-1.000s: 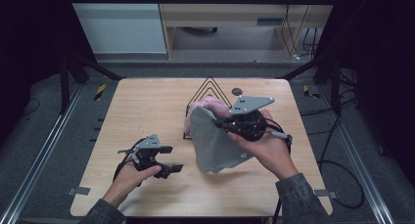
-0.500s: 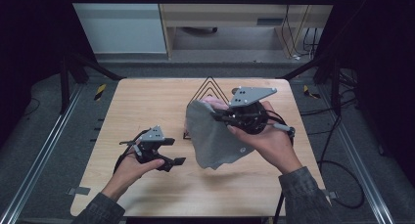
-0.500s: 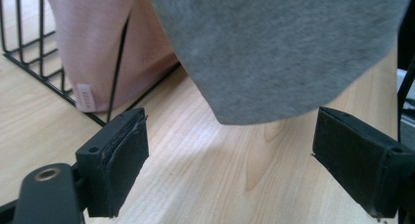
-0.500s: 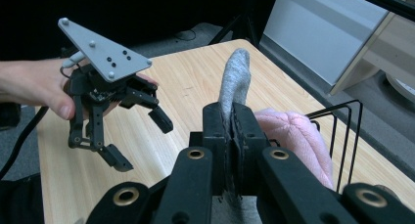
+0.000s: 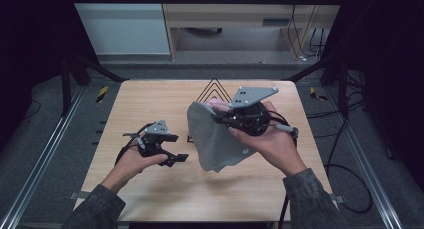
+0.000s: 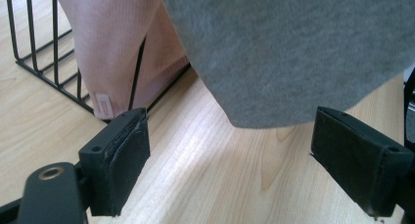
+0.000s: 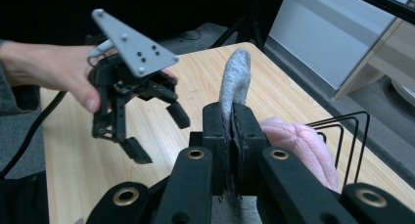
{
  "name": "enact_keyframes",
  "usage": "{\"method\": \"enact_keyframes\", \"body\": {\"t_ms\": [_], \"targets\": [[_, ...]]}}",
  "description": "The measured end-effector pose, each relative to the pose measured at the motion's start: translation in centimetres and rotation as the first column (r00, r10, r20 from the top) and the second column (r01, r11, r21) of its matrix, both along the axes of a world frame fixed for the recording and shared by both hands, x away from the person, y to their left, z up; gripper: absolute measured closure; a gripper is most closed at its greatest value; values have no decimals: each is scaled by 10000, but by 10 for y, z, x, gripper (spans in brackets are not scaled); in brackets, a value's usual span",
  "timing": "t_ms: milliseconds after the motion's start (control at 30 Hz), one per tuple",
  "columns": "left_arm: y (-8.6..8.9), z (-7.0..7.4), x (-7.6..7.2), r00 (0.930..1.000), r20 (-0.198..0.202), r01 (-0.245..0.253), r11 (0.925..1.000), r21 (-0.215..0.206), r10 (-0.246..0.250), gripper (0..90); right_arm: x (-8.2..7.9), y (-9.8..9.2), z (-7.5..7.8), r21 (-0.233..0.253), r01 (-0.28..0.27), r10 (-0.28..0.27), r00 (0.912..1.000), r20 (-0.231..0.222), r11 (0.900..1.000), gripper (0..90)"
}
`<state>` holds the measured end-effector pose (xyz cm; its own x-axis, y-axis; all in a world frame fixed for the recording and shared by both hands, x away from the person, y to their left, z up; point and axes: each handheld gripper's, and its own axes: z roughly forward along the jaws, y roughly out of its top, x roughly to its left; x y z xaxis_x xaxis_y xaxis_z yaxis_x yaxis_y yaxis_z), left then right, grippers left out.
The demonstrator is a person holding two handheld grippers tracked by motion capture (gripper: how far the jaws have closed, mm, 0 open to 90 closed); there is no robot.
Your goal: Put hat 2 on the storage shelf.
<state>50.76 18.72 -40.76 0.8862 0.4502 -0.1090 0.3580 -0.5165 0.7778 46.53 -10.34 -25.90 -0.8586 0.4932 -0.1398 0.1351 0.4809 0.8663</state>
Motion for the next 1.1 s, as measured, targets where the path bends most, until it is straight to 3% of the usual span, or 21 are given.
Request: {"method": "enact_keyframes", "body": {"t_ms": [200,400,433,467,633,767,933,1100], "targets": [[-4,7,9,9997,30,251,9996,-97,-251,159,-3,3,0,-59,-153,153,9999,-22,9999,865],[-15,9,18,9977,-50,677,9977,80,-677,216,-4,7,-3,-120,-272,271,9996,-65,9996,865],[-18,9,19,9971,-85,754,9971,79,-753,251,-3,7,-3,-135,-279,278,9996,-79,9995,865],[-22,11,21,9973,220,694,9975,93,-696,303,-3,7,-4,-158,-255,254,9996,-92,9996,865],[-28,13,22,9979,297,580,9983,-72,-577,637,0,0,-10,-117,-16,14,9998,-198,9999,864],[-31,16,19,9979,344,555,9985,39,-556,807,4,-10,-14,-55,283,-285,9993,-256,9996,865],[-29,28,14,9978,426,513,9986,126,-517,859,8,-23,-18,55,741,-738,9966,-362,9972,865],[-25,55,9,9967,721,347,9987,366,-372,870,15,-37,-18,395,1269,-1252,9912,-434,9911,865]]}}
